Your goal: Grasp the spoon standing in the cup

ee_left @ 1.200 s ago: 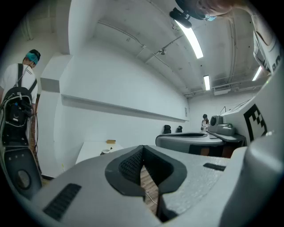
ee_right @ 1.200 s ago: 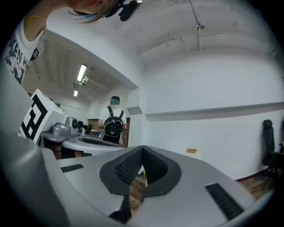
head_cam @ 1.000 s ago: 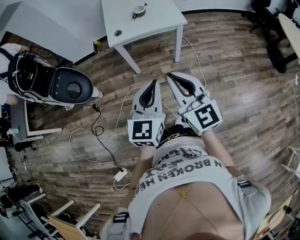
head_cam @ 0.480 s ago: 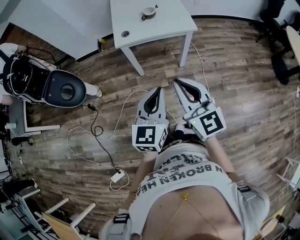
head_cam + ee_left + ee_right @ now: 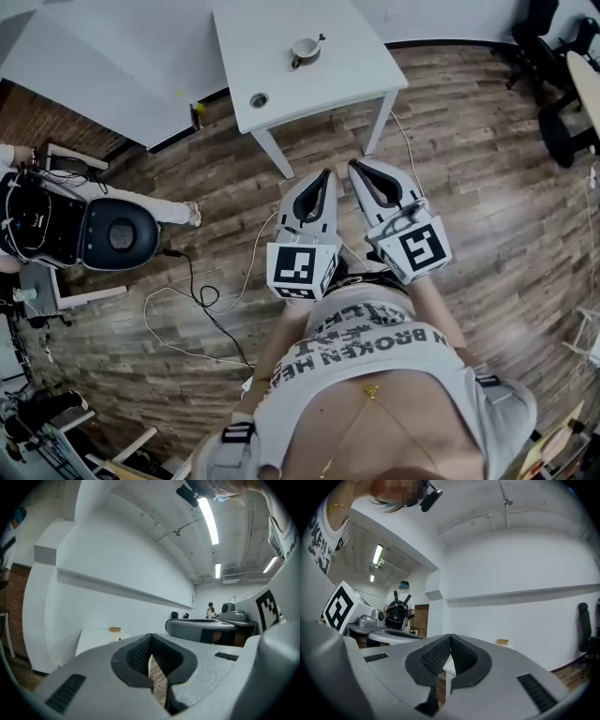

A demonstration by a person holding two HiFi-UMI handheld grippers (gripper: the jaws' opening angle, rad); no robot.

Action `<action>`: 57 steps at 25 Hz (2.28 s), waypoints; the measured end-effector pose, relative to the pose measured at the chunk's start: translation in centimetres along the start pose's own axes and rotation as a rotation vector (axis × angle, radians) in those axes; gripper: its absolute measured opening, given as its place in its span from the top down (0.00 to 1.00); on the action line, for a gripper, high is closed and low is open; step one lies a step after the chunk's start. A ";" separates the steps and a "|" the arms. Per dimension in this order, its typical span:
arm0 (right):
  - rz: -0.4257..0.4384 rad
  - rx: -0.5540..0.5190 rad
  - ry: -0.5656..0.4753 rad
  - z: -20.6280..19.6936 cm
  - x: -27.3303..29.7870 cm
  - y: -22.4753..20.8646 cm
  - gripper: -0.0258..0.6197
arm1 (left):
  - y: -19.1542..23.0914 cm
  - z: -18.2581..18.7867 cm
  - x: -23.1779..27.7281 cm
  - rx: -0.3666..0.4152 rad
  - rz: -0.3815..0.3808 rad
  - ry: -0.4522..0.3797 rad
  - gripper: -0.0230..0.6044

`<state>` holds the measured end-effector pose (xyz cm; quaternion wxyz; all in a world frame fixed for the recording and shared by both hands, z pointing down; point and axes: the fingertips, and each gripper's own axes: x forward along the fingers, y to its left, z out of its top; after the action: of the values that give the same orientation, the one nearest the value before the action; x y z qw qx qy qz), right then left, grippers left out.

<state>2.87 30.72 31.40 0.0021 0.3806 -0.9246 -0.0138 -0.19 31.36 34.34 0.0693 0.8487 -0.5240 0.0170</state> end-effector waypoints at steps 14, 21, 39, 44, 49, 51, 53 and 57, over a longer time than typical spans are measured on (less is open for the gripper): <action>-0.105 0.001 0.036 -1.3 7.4 -0.4 0.95 | 7.3 0.0 2.8 -0.020 -0.088 0.018 0.97; -0.099 -0.005 0.058 -2.0 9.9 -2.0 0.95 | 9.5 0.0 4.6 -0.043 -0.070 0.009 0.97; 0.037 0.022 0.016 -1.9 20.5 -16.3 0.95 | 14.0 2.3 21.2 -0.023 0.042 0.024 0.97; 0.076 0.025 0.021 -2.0 23.0 -21.4 0.95 | 14.8 3.0 26.7 -0.030 0.081 0.028 0.97; 0.121 0.018 0.027 -2.3 24.7 -25.1 0.95 | 15.2 3.4 30.1 -0.030 0.129 0.031 0.97; 0.140 0.015 0.030 -2.6 25.6 -25.9 0.95 | 15.8 3.2 30.9 -0.036 0.149 0.038 0.97; 0.148 0.018 0.031 -2.6 26.5 -26.5 0.95 | 16.5 3.0 31.7 -0.042 0.158 0.052 0.97; 0.146 0.035 0.056 -3.4 28.6 -27.6 0.95 | 18.2 3.0 33.4 -0.051 0.159 0.067 0.97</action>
<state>2.05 -9.12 33.87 0.0222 0.3125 -0.9496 0.0129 -1.51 -6.69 36.60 0.1067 0.8013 -0.5875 0.0377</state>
